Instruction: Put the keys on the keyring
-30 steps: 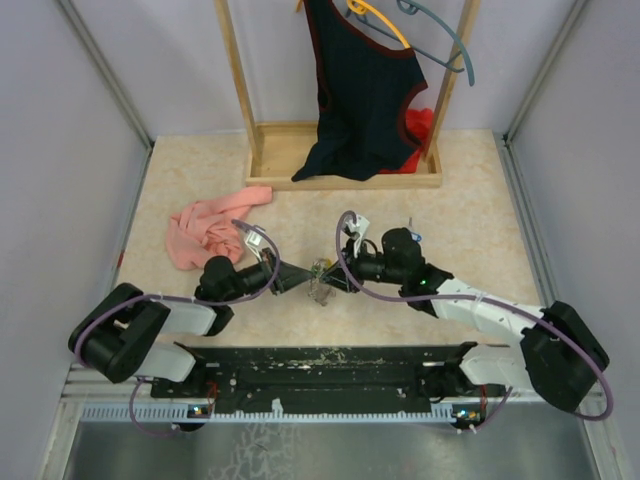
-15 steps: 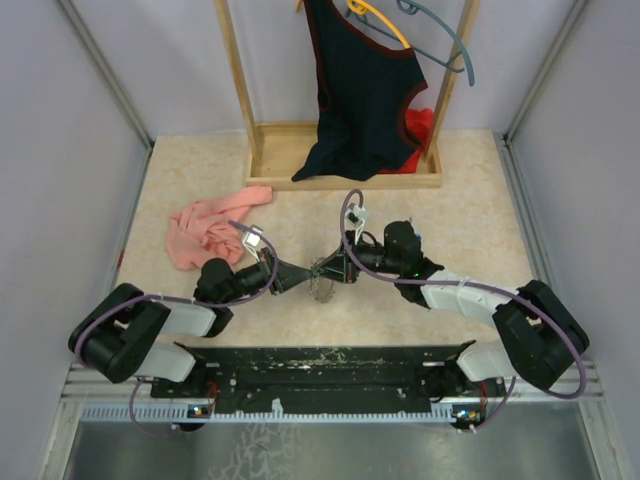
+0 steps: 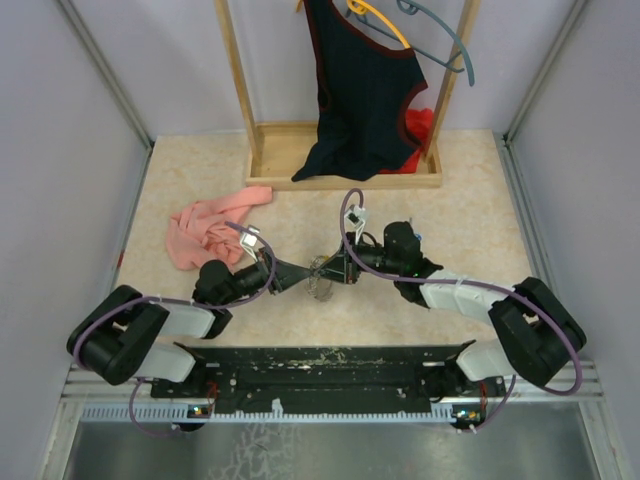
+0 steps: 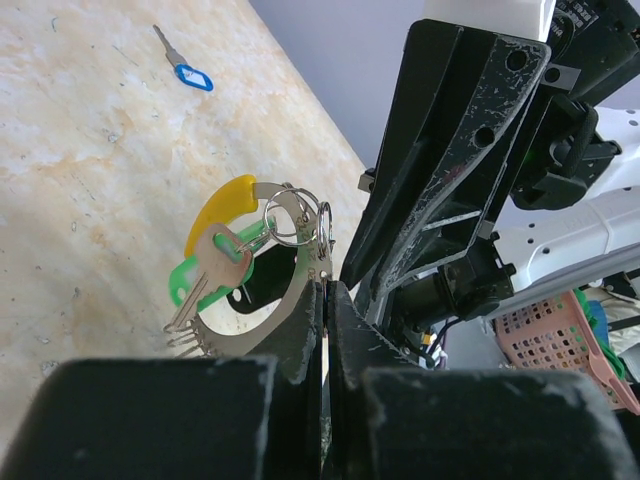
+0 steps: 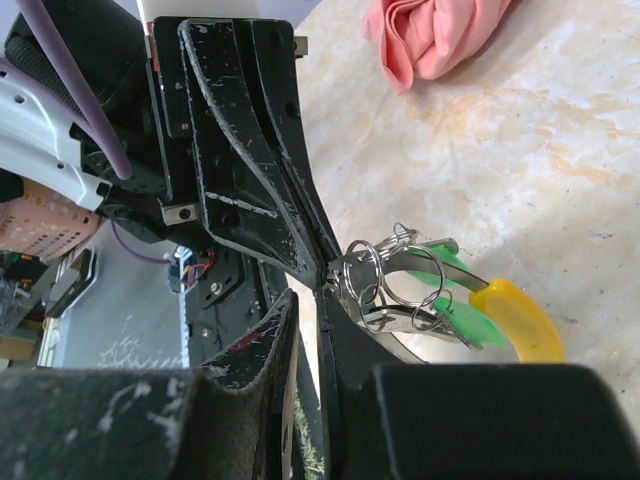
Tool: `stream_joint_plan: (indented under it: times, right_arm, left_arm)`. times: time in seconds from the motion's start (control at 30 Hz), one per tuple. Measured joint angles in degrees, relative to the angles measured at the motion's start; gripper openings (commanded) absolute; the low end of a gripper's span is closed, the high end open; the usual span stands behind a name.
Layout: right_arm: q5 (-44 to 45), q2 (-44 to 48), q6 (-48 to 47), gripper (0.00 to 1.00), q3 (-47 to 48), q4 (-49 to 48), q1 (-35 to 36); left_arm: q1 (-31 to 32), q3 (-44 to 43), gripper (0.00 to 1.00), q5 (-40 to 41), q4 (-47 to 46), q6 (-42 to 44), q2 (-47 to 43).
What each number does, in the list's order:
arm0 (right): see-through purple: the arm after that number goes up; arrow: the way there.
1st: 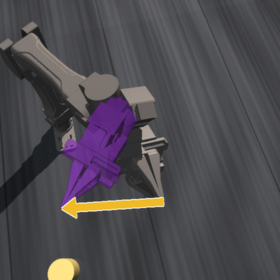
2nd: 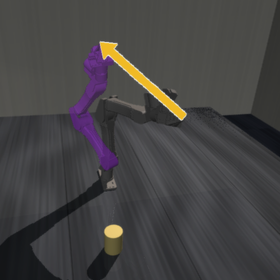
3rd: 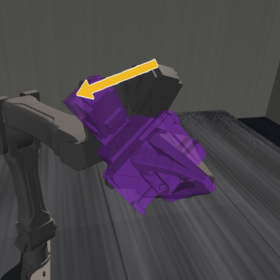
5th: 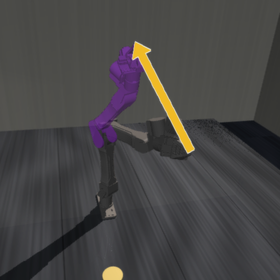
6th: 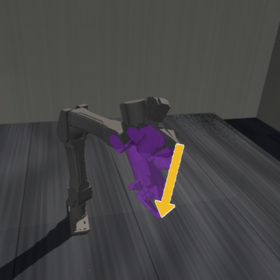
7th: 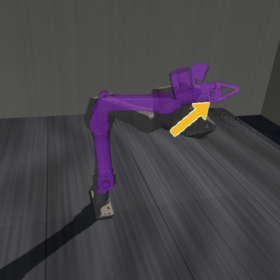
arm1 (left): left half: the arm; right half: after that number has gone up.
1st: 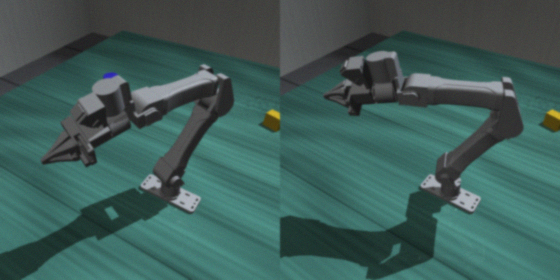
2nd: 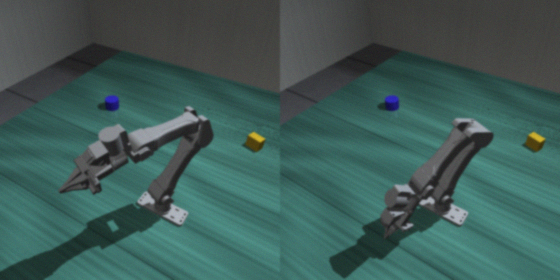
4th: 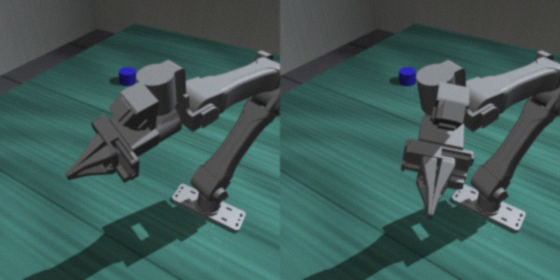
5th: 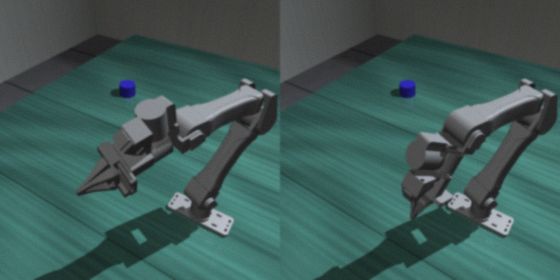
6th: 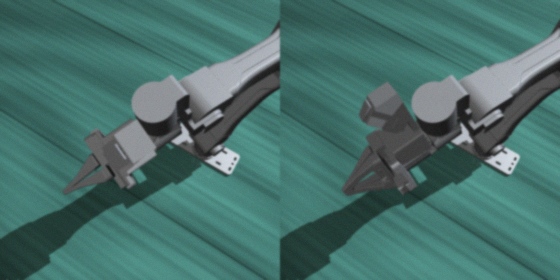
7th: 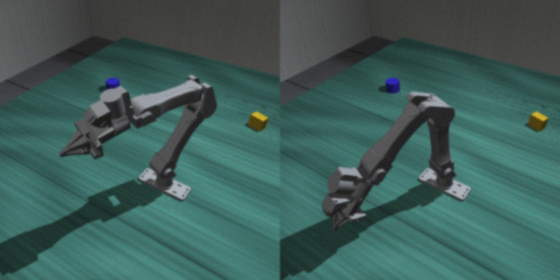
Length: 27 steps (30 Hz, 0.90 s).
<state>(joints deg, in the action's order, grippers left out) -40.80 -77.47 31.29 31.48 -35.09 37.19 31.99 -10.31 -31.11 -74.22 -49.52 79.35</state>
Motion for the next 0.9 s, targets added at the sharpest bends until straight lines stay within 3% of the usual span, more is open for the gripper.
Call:
stream_joint_plan:
  times: [0.47,0.9]
  right_arm:
    - [0.22,-1.01,0.11,0.13,-0.02,-0.57,-0.22]
    - [-2.6,-4.61,3.91,0.08,-0.7,-7.96,-1.01]
  left_arm:
    - [0.0,0.02,0.01,0.15,-0.42,-0.66,-0.61]
    - [0.24,0.07,0.01,1.07,-0.87,-0.61,-0.5]
